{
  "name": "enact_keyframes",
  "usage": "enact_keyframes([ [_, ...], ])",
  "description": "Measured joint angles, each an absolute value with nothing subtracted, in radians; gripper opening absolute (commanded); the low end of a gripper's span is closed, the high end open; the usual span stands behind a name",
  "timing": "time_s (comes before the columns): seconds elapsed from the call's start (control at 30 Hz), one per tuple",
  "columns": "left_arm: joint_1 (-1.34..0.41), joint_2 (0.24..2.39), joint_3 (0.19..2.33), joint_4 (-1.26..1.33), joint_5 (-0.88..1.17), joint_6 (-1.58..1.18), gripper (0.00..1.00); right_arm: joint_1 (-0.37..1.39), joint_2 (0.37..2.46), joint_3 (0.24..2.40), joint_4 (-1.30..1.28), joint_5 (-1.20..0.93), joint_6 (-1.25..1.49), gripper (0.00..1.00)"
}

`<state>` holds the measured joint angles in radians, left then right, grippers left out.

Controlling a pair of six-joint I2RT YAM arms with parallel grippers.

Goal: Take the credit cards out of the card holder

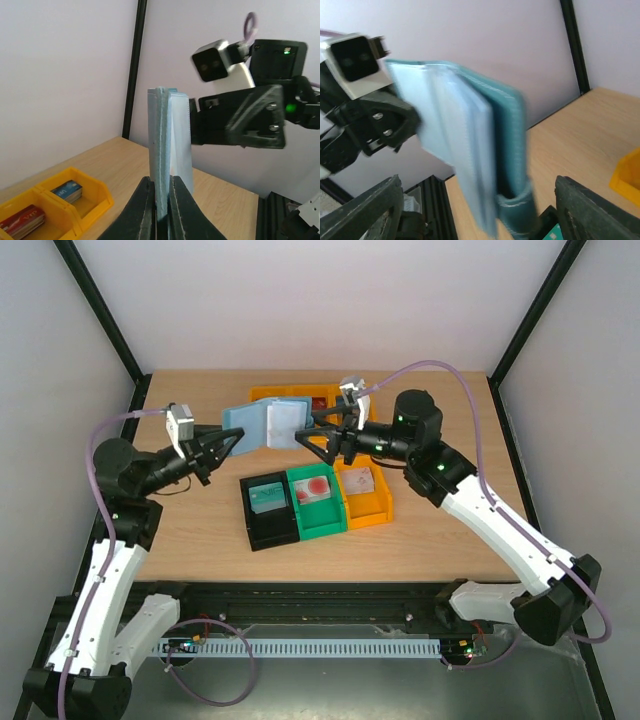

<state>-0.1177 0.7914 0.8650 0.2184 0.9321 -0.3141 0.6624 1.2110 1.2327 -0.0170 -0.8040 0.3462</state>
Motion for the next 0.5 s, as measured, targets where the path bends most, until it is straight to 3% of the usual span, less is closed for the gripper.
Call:
enact_keyframes([
  [0.17, -0.118, 0.774, 0.865, 0.228, 0.934, -0.326, 0.02, 0.662, 1.258, 1.233, -0.01, -0.762, 0.375, 0.54],
  [0.5, -0.12, 0.757, 0.842, 0.271, 0.943, -0.313, 0.02, 0.662, 1.271, 1.248, -0.023, -0.746, 0.352, 0.56],
])
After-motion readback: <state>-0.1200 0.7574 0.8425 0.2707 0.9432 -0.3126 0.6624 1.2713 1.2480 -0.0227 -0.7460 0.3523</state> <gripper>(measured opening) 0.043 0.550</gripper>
